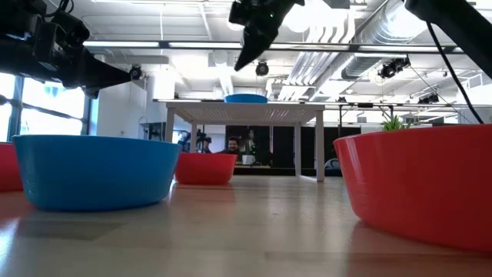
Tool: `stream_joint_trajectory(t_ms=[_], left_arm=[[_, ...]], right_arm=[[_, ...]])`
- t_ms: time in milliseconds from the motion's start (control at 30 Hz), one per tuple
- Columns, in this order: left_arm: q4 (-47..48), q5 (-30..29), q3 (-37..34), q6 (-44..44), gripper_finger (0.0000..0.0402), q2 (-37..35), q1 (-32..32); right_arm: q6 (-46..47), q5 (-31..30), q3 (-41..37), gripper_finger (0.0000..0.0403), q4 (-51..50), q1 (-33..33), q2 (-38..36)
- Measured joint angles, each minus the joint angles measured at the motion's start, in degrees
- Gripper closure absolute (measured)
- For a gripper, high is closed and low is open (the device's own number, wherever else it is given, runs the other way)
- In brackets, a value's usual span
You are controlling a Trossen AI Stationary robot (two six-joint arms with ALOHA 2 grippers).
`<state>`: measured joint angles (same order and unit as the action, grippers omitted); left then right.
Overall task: Pick & Place Mini bowls
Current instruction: Put the blue bowl on the shelf
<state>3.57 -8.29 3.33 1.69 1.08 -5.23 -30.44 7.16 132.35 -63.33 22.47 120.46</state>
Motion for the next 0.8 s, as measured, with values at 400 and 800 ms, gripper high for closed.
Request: stream_joint_trajectory(t_ms=[400,800], left_arm=[[0.6,0.3,0.1,0.1,0.0392,0.0,0.0],[0.7,0.3,0.1,0.1,0.0392,0.0,0.0]], right_arm=[[3.5,1.1,-0.1,0.0402,-1.7,1.5,0.0],[6.2,-8.7,-0.2,0.0402,-4.1,2.2,5.0]])
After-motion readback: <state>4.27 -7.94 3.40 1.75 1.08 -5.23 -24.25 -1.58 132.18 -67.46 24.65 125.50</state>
